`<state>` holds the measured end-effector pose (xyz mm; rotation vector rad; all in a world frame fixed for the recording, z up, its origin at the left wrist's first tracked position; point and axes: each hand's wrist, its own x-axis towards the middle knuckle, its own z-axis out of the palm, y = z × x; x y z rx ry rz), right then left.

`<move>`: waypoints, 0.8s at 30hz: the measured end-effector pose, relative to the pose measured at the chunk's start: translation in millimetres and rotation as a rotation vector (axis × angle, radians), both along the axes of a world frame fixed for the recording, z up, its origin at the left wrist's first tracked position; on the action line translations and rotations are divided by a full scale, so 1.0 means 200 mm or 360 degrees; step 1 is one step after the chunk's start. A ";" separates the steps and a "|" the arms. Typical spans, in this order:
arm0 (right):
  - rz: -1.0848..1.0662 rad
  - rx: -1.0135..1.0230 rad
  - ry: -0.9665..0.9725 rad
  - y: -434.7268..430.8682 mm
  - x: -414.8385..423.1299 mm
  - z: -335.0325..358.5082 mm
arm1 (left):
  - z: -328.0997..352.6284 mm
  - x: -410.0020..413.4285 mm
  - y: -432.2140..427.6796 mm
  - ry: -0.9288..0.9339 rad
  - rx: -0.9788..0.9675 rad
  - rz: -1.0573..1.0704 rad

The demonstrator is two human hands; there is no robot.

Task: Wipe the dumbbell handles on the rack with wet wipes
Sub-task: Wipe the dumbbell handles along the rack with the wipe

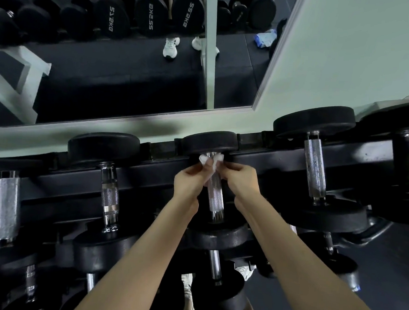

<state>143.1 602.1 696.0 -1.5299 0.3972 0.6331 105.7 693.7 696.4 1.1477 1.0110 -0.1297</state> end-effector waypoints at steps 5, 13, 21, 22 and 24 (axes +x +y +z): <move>0.0020 -0.0046 0.0022 -0.02 -0.02 -0.01 | 0.01 -0.02 0.00 0.0009 0.0036 -0.0024; 0.0032 -0.0060 -0.0025 0.00 0.01 -0.04 | 0.00 0.00 0.01 -0.0034 0.0065 -0.0077; 0.0202 -0.0134 0.0024 -0.14 -0.14 -0.13 | -0.04 -0.16 0.03 -0.0029 0.0213 -0.0452; 0.0228 -0.0145 0.0026 -0.15 -0.16 -0.13 | -0.05 -0.19 0.03 -0.0032 0.0210 -0.0494; 0.0311 -0.0181 -0.0007 -0.18 -0.17 -0.11 | -0.06 -0.23 0.03 -0.0048 0.0223 -0.0577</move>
